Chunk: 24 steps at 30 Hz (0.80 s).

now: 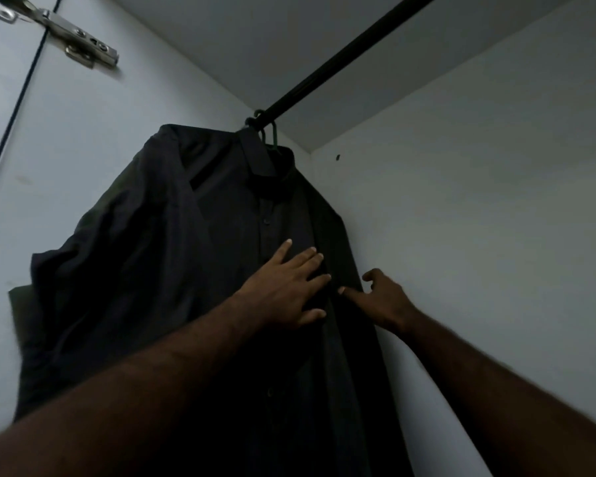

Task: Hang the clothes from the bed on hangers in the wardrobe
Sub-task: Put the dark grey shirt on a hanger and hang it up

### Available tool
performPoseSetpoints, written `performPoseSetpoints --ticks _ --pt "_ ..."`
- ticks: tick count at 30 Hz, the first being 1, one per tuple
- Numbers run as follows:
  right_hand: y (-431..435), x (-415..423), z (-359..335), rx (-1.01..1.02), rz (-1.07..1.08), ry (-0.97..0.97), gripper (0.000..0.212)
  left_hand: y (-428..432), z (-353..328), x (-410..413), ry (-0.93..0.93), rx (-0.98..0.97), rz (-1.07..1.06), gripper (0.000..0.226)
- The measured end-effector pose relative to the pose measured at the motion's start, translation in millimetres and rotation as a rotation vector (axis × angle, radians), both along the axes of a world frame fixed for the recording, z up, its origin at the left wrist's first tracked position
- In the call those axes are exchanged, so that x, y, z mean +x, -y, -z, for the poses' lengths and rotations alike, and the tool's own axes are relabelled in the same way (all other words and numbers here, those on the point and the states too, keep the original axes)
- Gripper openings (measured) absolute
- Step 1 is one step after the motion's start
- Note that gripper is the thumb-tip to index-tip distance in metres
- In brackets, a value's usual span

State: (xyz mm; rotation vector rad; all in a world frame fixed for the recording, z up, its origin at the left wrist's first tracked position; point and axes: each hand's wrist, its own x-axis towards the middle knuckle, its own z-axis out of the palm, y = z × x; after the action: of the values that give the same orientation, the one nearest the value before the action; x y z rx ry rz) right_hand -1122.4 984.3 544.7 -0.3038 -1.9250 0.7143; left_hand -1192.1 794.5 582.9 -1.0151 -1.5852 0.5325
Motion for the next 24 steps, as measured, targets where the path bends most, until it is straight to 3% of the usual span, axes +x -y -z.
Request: performPoseSetpoints --ticks 6,13,17,20,24 --pt "-7.0 -45.1 -0.8 -0.029 0.08 0.077 0.09 -4.0 -2.0 -19.8 0.005 -0.054 -0.016 0.067" --pt "-30.9 -44.7 -1.3 0.089 0.232 -0.087 0.021 -1.3 -0.6 -44.9 0.113 -0.032 0.004 0.059" --pt "-37.2 -22.3 -6.7 0.126 0.156 -0.196 0.025 -0.5 -12.2 -46.1 0.537 0.233 0.265 0.045" --pt "-26.6 -13.1 -2.8 0.199 -0.004 -0.229 0.026 -14.4 -18.7 -37.0 0.961 0.44 0.552 0.056" --pt "-4.3 -6.8 -4.4 0.315 -0.173 -0.193 0.029 -40.4 -18.3 -19.3 1.317 0.564 0.663 0.059"
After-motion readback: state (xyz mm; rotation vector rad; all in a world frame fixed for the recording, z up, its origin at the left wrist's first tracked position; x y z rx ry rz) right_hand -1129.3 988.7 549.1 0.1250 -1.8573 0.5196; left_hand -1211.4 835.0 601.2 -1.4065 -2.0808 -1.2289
